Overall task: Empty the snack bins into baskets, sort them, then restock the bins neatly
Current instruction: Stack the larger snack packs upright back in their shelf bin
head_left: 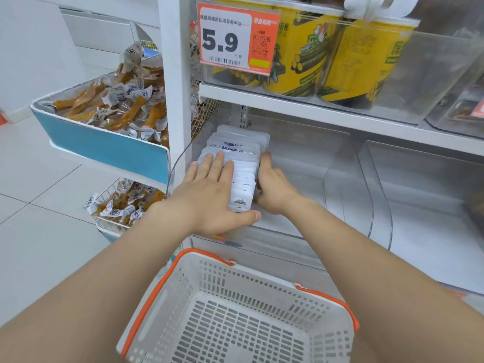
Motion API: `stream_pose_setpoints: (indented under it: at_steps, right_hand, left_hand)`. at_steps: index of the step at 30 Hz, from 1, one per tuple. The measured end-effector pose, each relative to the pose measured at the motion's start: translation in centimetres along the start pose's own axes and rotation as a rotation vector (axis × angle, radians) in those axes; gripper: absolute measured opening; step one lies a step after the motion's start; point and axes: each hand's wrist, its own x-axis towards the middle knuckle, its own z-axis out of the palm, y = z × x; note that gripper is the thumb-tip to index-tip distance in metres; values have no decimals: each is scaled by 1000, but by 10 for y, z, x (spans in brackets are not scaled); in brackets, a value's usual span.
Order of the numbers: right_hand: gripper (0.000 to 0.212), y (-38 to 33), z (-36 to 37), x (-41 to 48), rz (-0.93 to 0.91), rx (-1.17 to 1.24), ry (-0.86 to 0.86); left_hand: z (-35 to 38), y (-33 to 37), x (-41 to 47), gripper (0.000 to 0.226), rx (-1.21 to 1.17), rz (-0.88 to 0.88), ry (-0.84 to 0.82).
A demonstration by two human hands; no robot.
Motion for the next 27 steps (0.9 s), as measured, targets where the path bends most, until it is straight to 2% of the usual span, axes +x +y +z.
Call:
stream_pose_setpoints:
  at_steps: [2, 4, 5, 6, 8, 9, 10, 12, 13, 15, 16, 18, 23, 27]
  right_hand:
    - [76, 1, -5, -1, -19, -34, -33]
    - [78, 4, -18, 0, 28, -116, -185]
    - [71, 8, -25, 3, 92, -158, -259]
    - [54, 11, -31, 6, 181, -154, -283]
    - [20, 10, -40, 7, 346, 19, -152]
    - [21, 11, -41, 10, 395, 133, -58]
    - [33, 11, -41, 14, 414, 254, 8]
    - [72, 5, -38, 21, 392, 582, 15]
    - [79, 0, -36, 23, 362, 760, -13]
    - [70, -12, -26, 31, 315, 942, -48]
    - [64, -17, -22, 33, 275, 920, -37]
    - [63, -18, -13, 34, 179, 709, 24]
    - [41, -6, -13, 29, 101, 441, 93]
    - [43, -10, -18, 28, 192, 299, 82]
  left_hand:
    - [-3, 2, 0, 136, -4, 17, 44]
    - [-8, 5, 4, 138, -2, 62, 86]
    - [-9, 6, 7, 137, -26, 80, 85]
    - [-9, 7, 10, 132, -64, 87, 72]
    - [-7, 7, 18, 116, -108, 69, 35]
    - [-5, 7, 22, 108, -92, 51, 4]
    - [-5, 7, 24, 103, -71, 35, -28]
    - [-8, 7, 26, 96, -54, 18, -50]
    - [-9, 7, 27, 91, -49, 19, -18]
    - [-10, 7, 29, 76, -18, 29, 125]
    - [-8, 7, 30, 72, -10, 25, 185]
    - [-4, 3, 36, 80, -48, 4, 206]
    - [-5, -4, 44, 105, -67, -57, 21]
    - [-12, 1, 33, 117, -24, -80, -72]
